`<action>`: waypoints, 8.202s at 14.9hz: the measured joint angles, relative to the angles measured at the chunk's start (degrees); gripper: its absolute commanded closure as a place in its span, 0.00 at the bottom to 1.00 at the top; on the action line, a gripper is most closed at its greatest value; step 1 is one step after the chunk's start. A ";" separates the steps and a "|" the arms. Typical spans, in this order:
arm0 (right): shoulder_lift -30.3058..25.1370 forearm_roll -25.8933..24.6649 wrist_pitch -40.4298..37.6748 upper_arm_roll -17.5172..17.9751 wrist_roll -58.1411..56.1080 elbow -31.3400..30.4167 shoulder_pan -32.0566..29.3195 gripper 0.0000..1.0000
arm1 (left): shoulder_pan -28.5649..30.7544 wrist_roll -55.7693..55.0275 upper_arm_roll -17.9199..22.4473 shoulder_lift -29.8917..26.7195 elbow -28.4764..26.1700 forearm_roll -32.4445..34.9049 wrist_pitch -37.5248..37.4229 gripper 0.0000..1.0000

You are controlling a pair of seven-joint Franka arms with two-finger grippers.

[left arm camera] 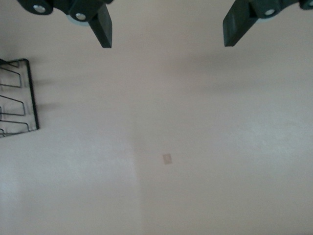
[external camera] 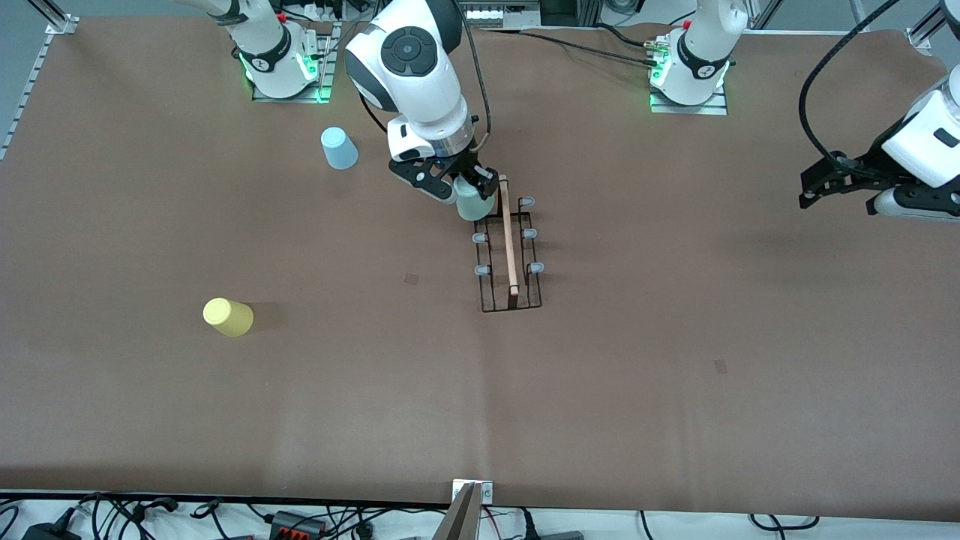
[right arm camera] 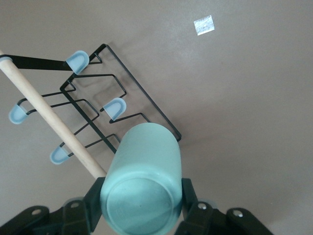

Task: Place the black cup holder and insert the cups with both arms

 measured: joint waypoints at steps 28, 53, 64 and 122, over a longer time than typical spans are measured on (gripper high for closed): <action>-8.25 0.14 -13.12 -2.45 -49.21 -4.73 -23.45 0.00 | -0.75 0.22 -2.13 -2.06 -0.95 2.50 -2.05 0.00; 5.88 -5.99 9.62 -14.04 -88.93 -8.15 -35.50 0.00 | -0.85 0.27 -2.46 -1.83 -0.59 2.50 -2.22 0.00; 10.20 -6.00 15.15 -14.07 -88.93 -8.14 -35.49 0.00 | -0.85 0.27 -2.54 -1.82 -0.59 2.50 -2.22 0.00; 15.97 -2.24 0.00 -12.60 -15.49 20.55 7.01 0.81 | -0.85 0.27 -2.58 -1.59 -0.45 2.50 -2.23 0.00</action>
